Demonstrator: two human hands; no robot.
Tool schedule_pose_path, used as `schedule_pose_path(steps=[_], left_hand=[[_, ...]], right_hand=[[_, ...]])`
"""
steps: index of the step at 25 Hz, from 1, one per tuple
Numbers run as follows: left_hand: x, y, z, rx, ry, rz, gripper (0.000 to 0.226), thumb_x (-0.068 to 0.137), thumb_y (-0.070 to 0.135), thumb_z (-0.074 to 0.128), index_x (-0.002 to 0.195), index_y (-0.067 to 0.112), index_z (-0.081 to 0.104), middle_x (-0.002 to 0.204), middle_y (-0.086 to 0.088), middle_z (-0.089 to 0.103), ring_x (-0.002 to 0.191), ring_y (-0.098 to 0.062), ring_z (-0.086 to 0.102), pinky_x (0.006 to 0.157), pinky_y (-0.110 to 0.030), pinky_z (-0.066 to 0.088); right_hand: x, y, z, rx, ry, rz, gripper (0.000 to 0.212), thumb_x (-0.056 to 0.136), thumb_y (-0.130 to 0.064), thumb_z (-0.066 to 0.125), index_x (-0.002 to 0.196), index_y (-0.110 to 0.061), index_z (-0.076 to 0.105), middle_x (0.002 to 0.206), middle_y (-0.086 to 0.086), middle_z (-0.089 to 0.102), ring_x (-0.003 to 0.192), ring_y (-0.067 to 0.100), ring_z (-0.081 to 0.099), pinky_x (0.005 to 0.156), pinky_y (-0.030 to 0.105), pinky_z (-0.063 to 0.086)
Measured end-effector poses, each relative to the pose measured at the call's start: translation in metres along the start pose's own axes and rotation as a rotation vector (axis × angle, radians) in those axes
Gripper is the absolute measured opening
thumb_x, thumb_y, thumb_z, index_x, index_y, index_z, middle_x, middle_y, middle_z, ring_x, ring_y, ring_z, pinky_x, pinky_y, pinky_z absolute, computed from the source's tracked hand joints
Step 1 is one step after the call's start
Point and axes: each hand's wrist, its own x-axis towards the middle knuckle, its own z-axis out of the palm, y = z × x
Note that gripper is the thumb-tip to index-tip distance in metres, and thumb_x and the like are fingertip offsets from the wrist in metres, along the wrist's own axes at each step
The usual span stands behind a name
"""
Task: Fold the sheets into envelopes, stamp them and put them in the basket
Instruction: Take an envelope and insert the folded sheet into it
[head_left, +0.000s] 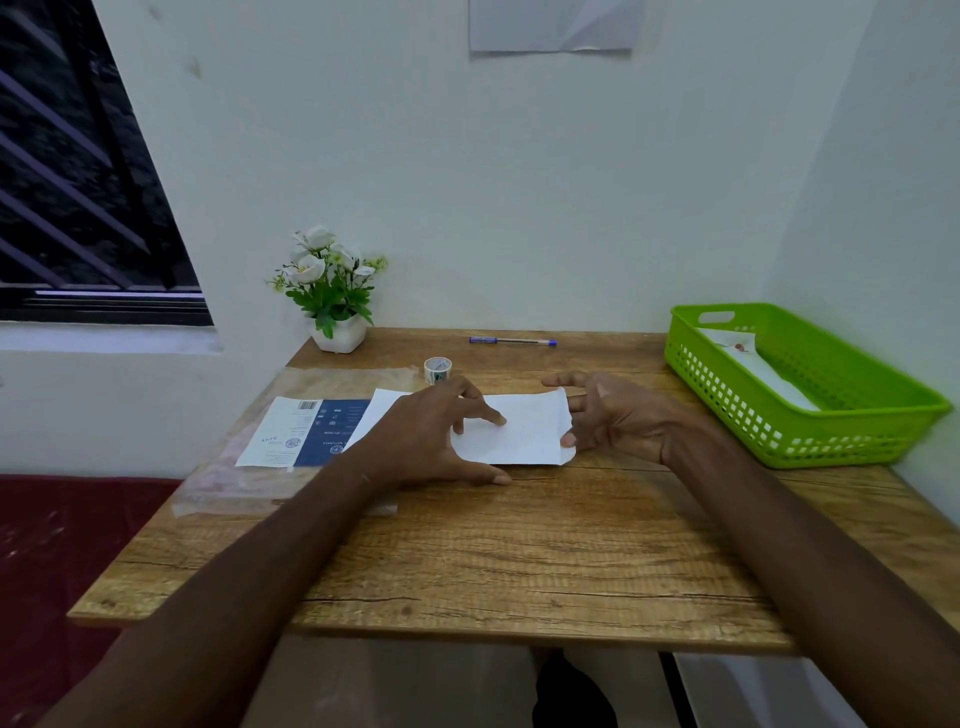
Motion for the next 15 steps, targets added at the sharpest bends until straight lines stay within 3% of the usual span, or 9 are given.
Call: schedule_pose_path(steps=[3, 6, 10, 12, 15], left_hand=[[0.0, 0.003, 0.001, -0.012, 0.003, -0.029, 0.086, 0.058, 0.101, 0.049, 0.125, 0.049, 0.065, 0.119, 0.024, 0.053, 0.095, 0.0, 0.055, 0.082, -0.026, 0.05], [0.001, 0.002, 0.001, 0.014, 0.063, -0.044, 0.079, 0.065, 0.099, 0.045, 0.118, 0.046, 0.07, 0.113, 0.024, 0.057, 0.087, 0.001, 0.057, 0.077, -0.028, 0.051], [0.002, -0.002, 0.001, 0.072, 0.179, -0.079, 0.051, 0.08, 0.078, 0.061, 0.112, 0.04, 0.072, 0.106, 0.019, 0.067, 0.08, 0.002, 0.058, 0.068, -0.024, 0.046], [0.001, -0.002, 0.001, 0.066, 0.219, -0.087, 0.048, 0.081, 0.074, 0.064, 0.113, 0.038, 0.071, 0.106, 0.019, 0.068, 0.085, 0.0, 0.059, 0.072, -0.025, 0.049], [-0.003, -0.001, 0.001, 0.079, 0.34, -0.075, 0.055, 0.077, 0.076, 0.067, 0.115, 0.036, 0.071, 0.119, 0.016, 0.068, 0.116, -0.007, 0.057, 0.095, -0.037, 0.049]], right_hand=[[0.0, 0.0, 0.001, 0.056, 0.077, 0.006, 0.078, 0.071, 0.015, 0.074, 0.138, -0.01, 0.045, 0.114, 0.02, 0.069, 0.092, 0.032, 0.073, 0.069, 0.044, 0.062], [0.002, 0.004, 0.007, 0.003, 0.111, -0.014, 0.083, 0.064, 0.0, 0.088, 0.136, -0.008, 0.047, 0.114, 0.016, 0.069, 0.091, 0.027, 0.074, 0.067, 0.039, 0.061], [0.008, 0.008, 0.009, -0.157, 0.234, -0.043, 0.073, 0.065, 0.013, 0.085, 0.127, -0.008, 0.054, 0.116, 0.021, 0.072, 0.096, 0.033, 0.074, 0.056, 0.033, 0.057], [0.008, 0.008, 0.008, -0.191, 0.269, -0.073, 0.065, 0.067, 0.016, 0.081, 0.123, -0.006, 0.056, 0.109, 0.019, 0.075, 0.094, 0.032, 0.074, 0.053, 0.031, 0.055], [0.008, 0.002, -0.002, -0.287, 0.489, -0.15, 0.047, 0.072, 0.01, 0.074, 0.113, -0.013, 0.064, 0.107, 0.014, 0.075, 0.093, 0.025, 0.072, 0.064, 0.031, 0.054]])
